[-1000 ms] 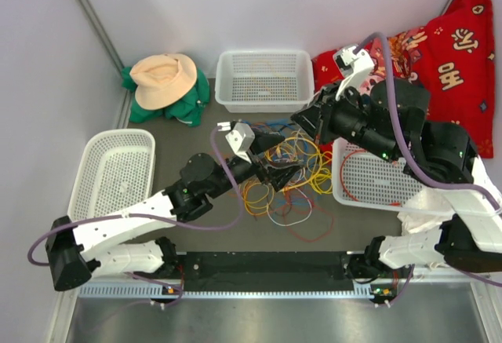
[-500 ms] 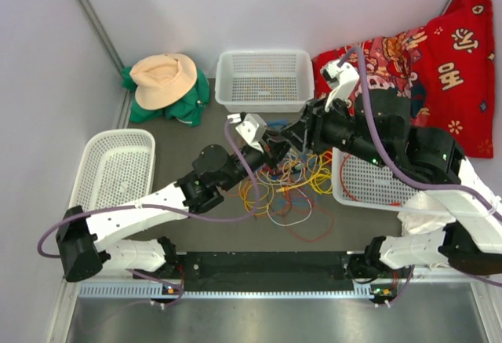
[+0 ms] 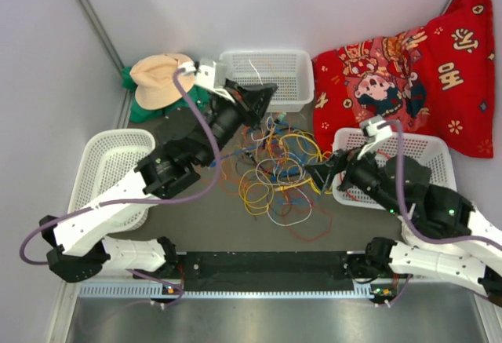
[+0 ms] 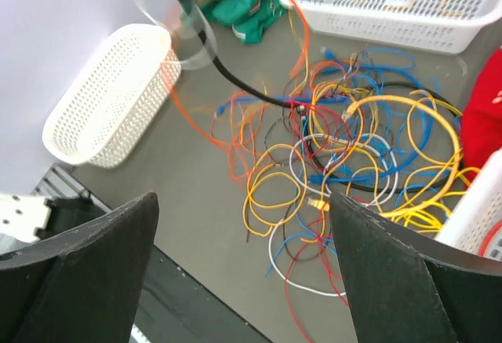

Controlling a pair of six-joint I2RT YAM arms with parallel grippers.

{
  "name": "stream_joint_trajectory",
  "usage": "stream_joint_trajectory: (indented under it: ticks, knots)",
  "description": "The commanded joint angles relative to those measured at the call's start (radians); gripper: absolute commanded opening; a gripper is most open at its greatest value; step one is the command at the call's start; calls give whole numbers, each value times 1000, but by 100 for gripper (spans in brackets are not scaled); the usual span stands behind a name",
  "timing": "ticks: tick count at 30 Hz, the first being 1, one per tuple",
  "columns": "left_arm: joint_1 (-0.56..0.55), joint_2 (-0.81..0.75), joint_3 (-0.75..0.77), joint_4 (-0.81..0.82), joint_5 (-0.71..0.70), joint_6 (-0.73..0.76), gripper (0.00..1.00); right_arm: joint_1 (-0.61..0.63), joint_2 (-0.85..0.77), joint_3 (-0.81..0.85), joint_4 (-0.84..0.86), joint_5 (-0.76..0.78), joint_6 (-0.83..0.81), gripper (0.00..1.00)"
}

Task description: Untangle the cables

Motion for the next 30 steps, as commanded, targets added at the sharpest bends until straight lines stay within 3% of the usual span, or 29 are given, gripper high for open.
stream_joint_trajectory:
  ticks: [1,3,10,14,18,20,21,24,30]
  knots:
    - [2,39,182,-131,-37,-46,0,-7,44,-144,236,-58,1,88]
    - [2,52,220,-167,-31,-51,0,-7,67,-172,283,-67,-19,88]
    - [2,59,273,-189,-19,-74,0,-7,176,-287,702,-57,-96,88]
    - [3,69,283,-212,-20,-77,0,-7,309,-277,912,-67,-119,88]
    - [2,67,282,-215,-19,-80,0,-7,421,-251,1013,-17,-128,87]
    - [2,65,283,-215,-15,-89,0,-13,458,-240,1050,-5,-128,78]
    - [2,61,283,-218,-15,-89,0,-16,490,-241,1082,-3,-125,52]
    - [2,53,305,-230,-61,-71,0,-24,509,-223,1014,37,-104,0]
    - [2,56,415,-227,-169,47,0,-25,396,-336,822,95,-39,0]
